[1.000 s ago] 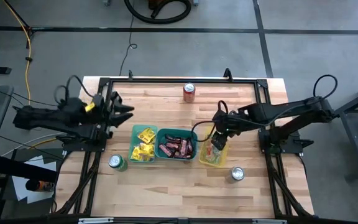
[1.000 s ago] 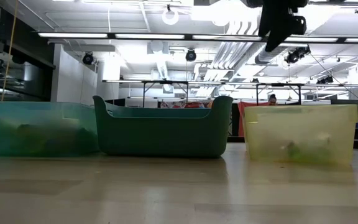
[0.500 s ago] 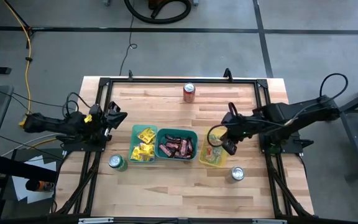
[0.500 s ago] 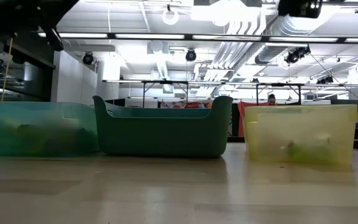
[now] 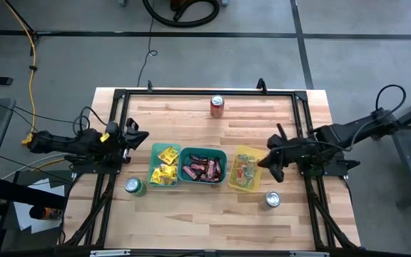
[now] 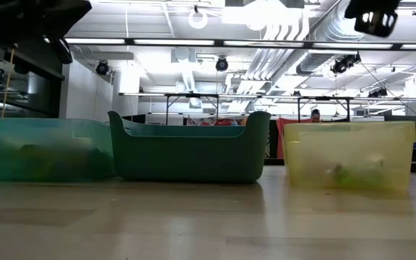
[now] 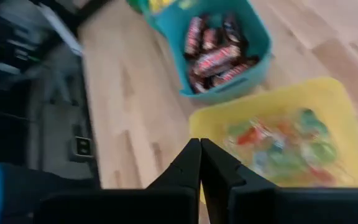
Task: Sort candy
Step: Return to Home Position
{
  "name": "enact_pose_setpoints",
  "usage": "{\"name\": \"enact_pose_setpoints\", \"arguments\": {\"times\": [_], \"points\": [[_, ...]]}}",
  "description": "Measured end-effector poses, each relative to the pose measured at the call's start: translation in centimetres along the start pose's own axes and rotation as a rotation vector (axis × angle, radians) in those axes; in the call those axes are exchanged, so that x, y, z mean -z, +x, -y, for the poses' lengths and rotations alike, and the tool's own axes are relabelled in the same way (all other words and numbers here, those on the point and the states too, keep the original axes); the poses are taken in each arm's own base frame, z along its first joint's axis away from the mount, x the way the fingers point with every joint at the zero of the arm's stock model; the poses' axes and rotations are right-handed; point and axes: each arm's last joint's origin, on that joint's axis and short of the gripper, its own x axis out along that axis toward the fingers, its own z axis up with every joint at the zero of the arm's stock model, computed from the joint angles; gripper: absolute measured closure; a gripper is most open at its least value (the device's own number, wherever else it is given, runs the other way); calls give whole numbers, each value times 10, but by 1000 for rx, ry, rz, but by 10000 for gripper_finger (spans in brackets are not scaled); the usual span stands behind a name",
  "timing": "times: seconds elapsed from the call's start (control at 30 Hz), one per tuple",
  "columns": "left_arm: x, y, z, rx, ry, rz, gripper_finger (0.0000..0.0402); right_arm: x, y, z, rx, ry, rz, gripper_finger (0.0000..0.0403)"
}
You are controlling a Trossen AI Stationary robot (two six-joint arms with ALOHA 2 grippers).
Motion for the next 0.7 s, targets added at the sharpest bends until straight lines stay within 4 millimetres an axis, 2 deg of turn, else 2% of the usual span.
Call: {"name": "enact_pose_setpoints", "arguments": {"times": [0.2, 0.3, 0.53, 0.7], "points": [[6, 0, -1, -12, 17, -60, 401, 35, 7, 29, -190, -43, 170, 401], [9, 0, -2, -18, 25, -87, 401, 46, 8, 43, -262, -91, 273, 402], [13, -1, -3, -28, 38, -129, 401, 47, 4, 71, -262, -206, 548, 402], [14, -1, -3, -30, 41, -140, 401, 45, 2, 91, -221, -273, 604, 402]]}}
